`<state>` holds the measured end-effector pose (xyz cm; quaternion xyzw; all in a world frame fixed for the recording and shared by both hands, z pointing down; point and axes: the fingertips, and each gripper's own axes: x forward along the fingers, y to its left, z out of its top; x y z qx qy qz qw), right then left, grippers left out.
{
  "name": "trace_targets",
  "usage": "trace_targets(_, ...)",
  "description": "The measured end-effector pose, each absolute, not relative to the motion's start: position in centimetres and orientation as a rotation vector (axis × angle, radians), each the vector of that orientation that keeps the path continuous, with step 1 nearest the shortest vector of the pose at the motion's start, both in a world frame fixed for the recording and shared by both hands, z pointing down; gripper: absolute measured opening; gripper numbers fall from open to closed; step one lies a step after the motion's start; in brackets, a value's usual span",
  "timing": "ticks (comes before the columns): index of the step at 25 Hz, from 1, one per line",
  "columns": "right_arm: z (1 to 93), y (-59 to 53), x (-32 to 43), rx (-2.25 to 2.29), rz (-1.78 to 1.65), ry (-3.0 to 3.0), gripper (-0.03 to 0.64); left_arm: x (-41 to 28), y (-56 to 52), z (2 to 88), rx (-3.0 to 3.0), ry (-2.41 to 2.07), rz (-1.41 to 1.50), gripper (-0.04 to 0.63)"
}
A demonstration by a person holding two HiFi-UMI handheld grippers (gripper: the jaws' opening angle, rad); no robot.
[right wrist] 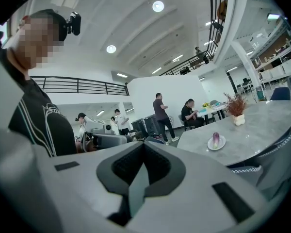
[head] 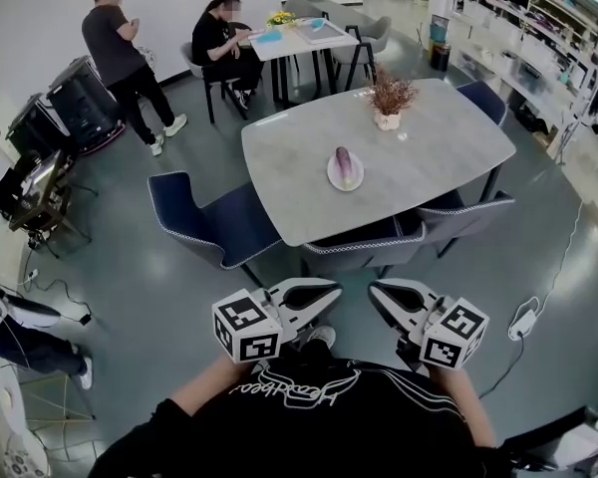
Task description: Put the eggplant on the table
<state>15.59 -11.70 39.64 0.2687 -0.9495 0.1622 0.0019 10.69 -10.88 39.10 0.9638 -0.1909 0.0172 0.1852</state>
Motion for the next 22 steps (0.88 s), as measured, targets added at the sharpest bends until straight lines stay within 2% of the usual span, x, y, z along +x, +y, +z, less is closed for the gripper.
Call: trace_targets(22, 39.3, -9.9, 15.4, 0.83, 0.508, -2.996, 0.006, 10.6, -8.8, 39.0, 2.71, -0.547, 0.04, 0.009)
